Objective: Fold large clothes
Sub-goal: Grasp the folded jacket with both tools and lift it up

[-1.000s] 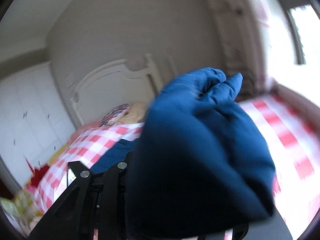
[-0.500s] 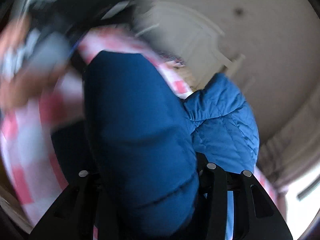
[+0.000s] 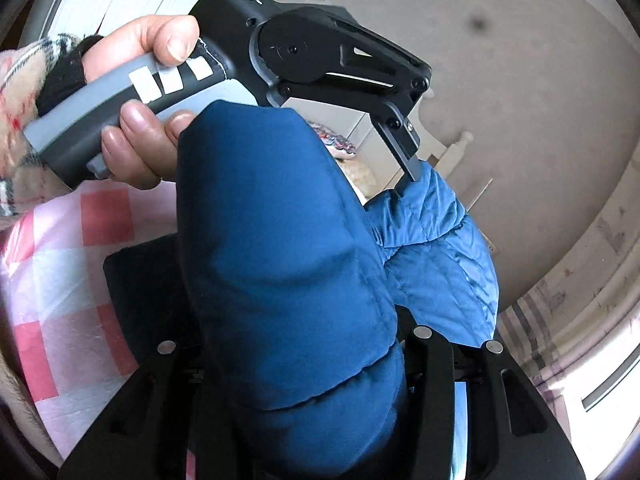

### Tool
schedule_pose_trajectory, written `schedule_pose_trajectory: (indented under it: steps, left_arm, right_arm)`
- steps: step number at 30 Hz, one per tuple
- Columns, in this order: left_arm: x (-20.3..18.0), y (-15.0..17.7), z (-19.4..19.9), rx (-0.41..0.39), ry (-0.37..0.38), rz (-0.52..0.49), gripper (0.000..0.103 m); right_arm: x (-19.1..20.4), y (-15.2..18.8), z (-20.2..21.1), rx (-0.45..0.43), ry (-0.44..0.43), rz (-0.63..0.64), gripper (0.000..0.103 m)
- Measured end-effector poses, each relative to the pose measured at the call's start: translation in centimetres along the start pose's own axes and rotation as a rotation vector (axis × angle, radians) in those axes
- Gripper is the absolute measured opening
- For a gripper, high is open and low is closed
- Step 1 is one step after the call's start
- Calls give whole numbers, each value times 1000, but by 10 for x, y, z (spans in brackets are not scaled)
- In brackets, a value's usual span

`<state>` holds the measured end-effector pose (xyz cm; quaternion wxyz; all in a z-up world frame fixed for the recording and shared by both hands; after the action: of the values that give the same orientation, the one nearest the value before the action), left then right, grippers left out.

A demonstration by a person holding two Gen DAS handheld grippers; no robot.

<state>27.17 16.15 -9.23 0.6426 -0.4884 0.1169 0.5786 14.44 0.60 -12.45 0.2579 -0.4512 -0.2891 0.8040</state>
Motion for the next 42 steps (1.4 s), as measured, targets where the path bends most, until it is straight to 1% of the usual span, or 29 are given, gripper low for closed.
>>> schedule_pose_trajectory:
  steps: [1,3,5,8,10,11,12,13,15,16,18,20,21,22,25,27,29,31,32,33,34,35,36,37,38,39,40,41,42]
  left_arm:
    - [-4,0,-1,6,1,-20,101]
    - [-8,6,-12,61,15,-26,101]
    - [-10,15,-30,121,-22,-41,101]
    - [-17,17,-47,158,-45,-77,101]
    - [-16,16,-63,211,-119,-93,101]
    - [-9,15,-70,240,-186,-90,101]
    - [-6,18,-69,243,-199,-87,101]
    - [-5,18,-67,242,-193,-80,101]
    - [-4,19,-55,214,-151,-66,101]
    - [-2,19,-44,191,-115,-52,101]
    - [7,19,-25,151,-12,20,101]
    - [17,23,-11,141,83,85,101]
    - [21,30,-10,159,109,97,101]
    - [18,32,-14,176,113,96,101]
    - [2,45,-28,246,168,56,101]
    - [-17,42,-38,248,189,21,101]
    - [-24,36,-52,269,128,-3,101]
    - [-16,30,-76,311,-83,-39,101]
    - [-11,29,-84,325,-160,-61,101]
    - [-7,27,-94,336,-183,-80,97]
    - [-8,22,-96,310,-150,-79,87]
    - [-8,17,-93,269,-128,-70,66]
    - [-7,14,-89,237,-130,-69,45]
    - [-8,10,-83,200,-129,-76,38]
    - [-12,10,-76,171,-115,-92,31]
    - [-16,11,-73,158,-116,-105,27]
    - [-22,13,-69,140,-138,-138,26]
    - [-26,15,-66,125,-159,-168,24]
    - [-31,15,-64,112,-169,-190,22]
  right_arm:
    - [-4,-2,0,-12,4,-15,44]
    - [2,-10,7,-28,10,-29,44]
    - [6,-10,6,-30,8,-5,44]
    - [22,-9,6,-20,5,34,45]
    - [26,-9,6,-23,4,44,45]
    - [26,-8,6,-24,-1,41,45]
    - [25,-9,7,-27,-4,35,44]
    - [23,-9,9,-33,-5,23,44]
    - [18,-9,13,-49,9,6,44]
    - [14,-9,14,-55,13,-1,44]
    - [8,-10,19,-70,16,-32,44]
    - [8,-12,25,-83,12,-54,44]
    - [8,-13,25,-88,8,-62,44]
    - [10,-14,26,-89,6,-61,44]
    - [12,-15,20,-84,-2,-46,44]
    - [15,-13,16,-72,4,-13,44]
    - [13,-11,12,-66,16,14,44]
    - [11,-8,9,-61,19,25,45]
    - [12,-7,9,-54,17,36,45]
    - [14,-6,9,-38,21,61,47]
    - [16,-6,13,-31,35,77,50]
    - [14,-4,18,-33,44,84,54]
    - [10,0,27,-37,48,78,83]
    - [5,4,33,-37,66,67,99]
    - [-2,11,40,-38,103,52,99]
    - [-8,20,45,-22,110,34,99]
    - [-12,35,47,19,74,-5,99]
    - [-16,48,48,56,61,-42,99]
    - [-20,68,44,119,57,-84,99]
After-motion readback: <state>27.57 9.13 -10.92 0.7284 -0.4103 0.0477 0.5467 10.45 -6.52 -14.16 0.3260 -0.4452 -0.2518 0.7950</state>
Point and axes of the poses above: each gripper's, at about its wrist camera, not at the fingertips, and z roughly against the way its jaws point, x to its left, y to its underside, the point moved 8 cm from there along -z, roughly the way its jaws point, and after that the axes turned 4 degrees about z, right-handed, at the moved point
